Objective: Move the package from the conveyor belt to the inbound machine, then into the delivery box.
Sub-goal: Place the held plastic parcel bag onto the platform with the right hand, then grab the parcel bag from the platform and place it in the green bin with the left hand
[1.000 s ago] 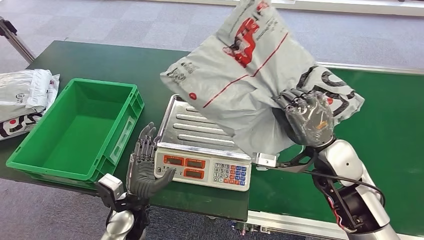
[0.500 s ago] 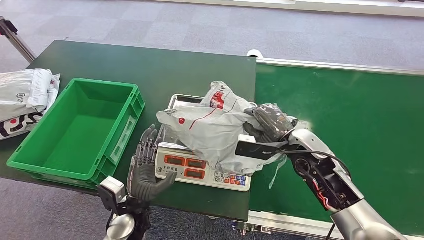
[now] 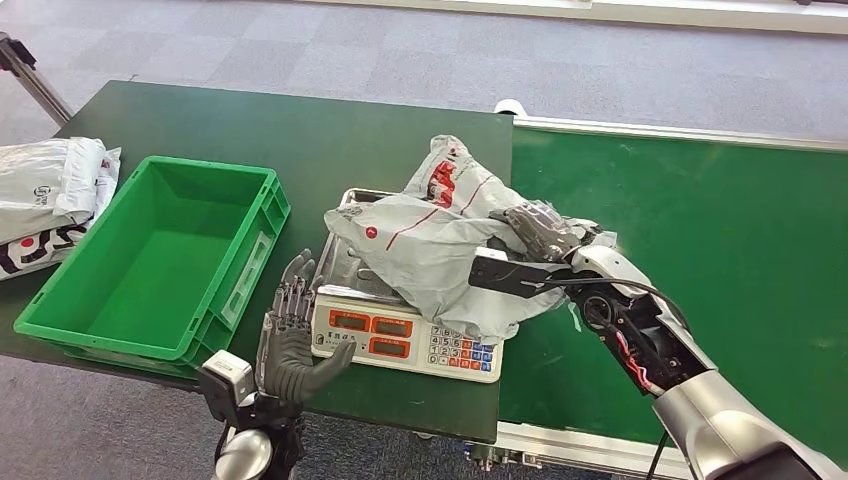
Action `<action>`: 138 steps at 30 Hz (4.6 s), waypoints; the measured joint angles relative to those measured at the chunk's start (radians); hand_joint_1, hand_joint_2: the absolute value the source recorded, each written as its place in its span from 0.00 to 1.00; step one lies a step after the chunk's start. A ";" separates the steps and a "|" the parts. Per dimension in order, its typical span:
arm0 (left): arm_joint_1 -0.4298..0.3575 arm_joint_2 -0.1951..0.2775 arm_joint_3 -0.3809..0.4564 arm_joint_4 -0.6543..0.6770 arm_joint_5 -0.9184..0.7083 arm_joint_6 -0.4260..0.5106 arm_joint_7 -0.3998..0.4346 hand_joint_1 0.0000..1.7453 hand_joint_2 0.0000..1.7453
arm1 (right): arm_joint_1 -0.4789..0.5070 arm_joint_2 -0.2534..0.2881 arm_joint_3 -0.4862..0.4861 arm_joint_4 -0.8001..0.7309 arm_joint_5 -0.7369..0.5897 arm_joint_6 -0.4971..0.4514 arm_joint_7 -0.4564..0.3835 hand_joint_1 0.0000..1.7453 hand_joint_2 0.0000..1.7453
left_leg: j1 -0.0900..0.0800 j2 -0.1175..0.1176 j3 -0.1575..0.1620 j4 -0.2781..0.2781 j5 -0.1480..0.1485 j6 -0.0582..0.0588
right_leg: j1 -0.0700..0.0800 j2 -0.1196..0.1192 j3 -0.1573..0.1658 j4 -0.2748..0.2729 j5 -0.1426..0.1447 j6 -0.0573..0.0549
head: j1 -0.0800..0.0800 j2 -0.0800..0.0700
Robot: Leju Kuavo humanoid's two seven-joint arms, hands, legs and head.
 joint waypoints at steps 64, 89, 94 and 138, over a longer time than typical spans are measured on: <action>-0.076 -0.006 -0.016 0.036 0.033 -0.012 -0.007 0.00 1.00 | 0.583 0.135 -0.444 -0.651 -0.082 -0.397 -0.312 0.00 1.00 | 0.000 0.000 0.001 0.000 0.000 0.000 | 0.000 0.000 0.000 0.000 0.000 0.000 | 0.000 0.000; -0.190 0.000 0.023 -0.004 -0.175 0.059 -0.024 0.00 1.00 | 0.781 0.283 -0.785 -0.707 -0.304 -0.211 -0.276 0.00 1.00 | 0.000 0.000 0.001 0.000 0.000 0.000 | 0.000 0.000 0.000 0.000 0.000 0.000 | 0.000 0.000; -0.247 0.015 0.023 0.009 -0.236 0.029 -0.014 0.00 1.00 | 0.788 0.299 -0.796 -0.707 -0.313 -0.197 -0.281 0.00 1.00 | 0.000 0.000 0.001 0.000 0.000 0.000 | 0.000 0.001 0.000 0.000 0.000 0.000 | 0.000 0.000; -0.784 0.182 -0.196 0.772 -0.576 -0.224 0.285 0.00 1.00 | 0.771 0.289 -0.764 -0.531 -0.311 -0.113 -0.235 0.00 1.00 | 0.000 0.001 0.001 0.000 0.001 0.000 | 0.000 0.001 0.000 0.000 0.000 0.000 | 0.000 0.000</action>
